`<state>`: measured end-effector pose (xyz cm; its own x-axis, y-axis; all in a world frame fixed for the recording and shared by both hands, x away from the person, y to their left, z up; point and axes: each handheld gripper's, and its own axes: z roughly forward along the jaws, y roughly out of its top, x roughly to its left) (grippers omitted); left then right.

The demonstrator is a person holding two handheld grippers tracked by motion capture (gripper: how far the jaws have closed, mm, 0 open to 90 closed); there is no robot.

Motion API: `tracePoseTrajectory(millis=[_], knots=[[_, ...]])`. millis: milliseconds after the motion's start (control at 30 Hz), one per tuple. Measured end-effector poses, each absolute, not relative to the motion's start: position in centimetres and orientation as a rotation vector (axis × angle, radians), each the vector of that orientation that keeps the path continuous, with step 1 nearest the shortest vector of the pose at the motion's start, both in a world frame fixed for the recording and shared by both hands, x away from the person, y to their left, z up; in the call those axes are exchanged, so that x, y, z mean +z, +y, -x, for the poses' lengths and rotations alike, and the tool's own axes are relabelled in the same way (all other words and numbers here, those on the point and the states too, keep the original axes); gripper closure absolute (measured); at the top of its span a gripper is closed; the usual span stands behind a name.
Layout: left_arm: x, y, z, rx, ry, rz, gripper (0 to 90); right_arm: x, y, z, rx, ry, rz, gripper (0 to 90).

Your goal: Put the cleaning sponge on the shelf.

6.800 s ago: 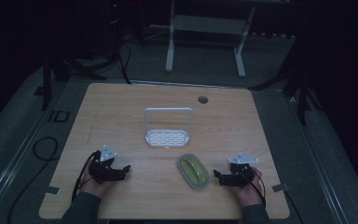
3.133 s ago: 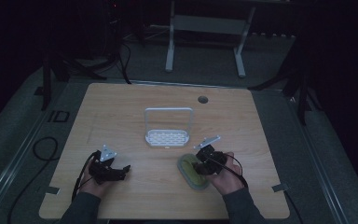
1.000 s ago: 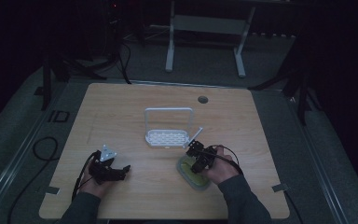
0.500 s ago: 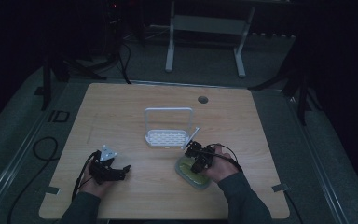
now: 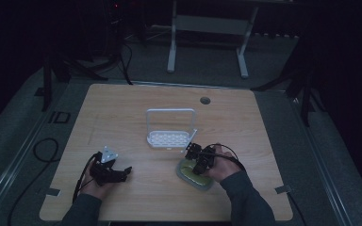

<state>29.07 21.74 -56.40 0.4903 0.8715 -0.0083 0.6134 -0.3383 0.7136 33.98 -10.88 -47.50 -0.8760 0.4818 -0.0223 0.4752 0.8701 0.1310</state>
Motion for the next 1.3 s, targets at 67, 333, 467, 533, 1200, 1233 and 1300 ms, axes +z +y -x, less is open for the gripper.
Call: tracePoseTrajectory(millis=[67, 333, 467, 533, 1200, 1233, 1300], knots=[[-56.4, 21.7, -29.1, 0.501, 1.218, -2.073, 13.7, -47.5, -10.8, -33.9, 0.183, 2.988, -0.726, 70.8], [-56.4, 21.7, -29.1, 0.501, 1.219, -2.073, 13.7, -47.2, -10.5, -33.7, 0.166, 2.990, -0.584, 71.1], [-56.4, 21.7, -29.1, 0.501, 1.219, -2.073, 13.7, -47.1, -10.3, -33.6, 0.169, 2.985, -0.538, 71.2], [-56.4, 21.7, -29.1, 0.501, 1.219, -2.072, 13.8, -47.1, -10.1, -33.6, 0.168, 2.981, -0.508, 71.2], [-56.4, 21.7, -29.1, 0.500, 1.219, -2.073, 13.7, -46.5, -9.0, -33.4, 0.209, 2.928, -0.281, 71.4], [-56.4, 21.7, -29.1, 0.500, 1.219, -2.072, 13.7, -46.5, -9.0, -33.4, 0.213, 2.925, -0.264, 71.4], [-56.4, 21.7, -29.1, 0.501, 1.219, -2.072, 13.8, -46.5, -8.7, -33.4, 0.217, 2.925, -0.249, 71.5]])
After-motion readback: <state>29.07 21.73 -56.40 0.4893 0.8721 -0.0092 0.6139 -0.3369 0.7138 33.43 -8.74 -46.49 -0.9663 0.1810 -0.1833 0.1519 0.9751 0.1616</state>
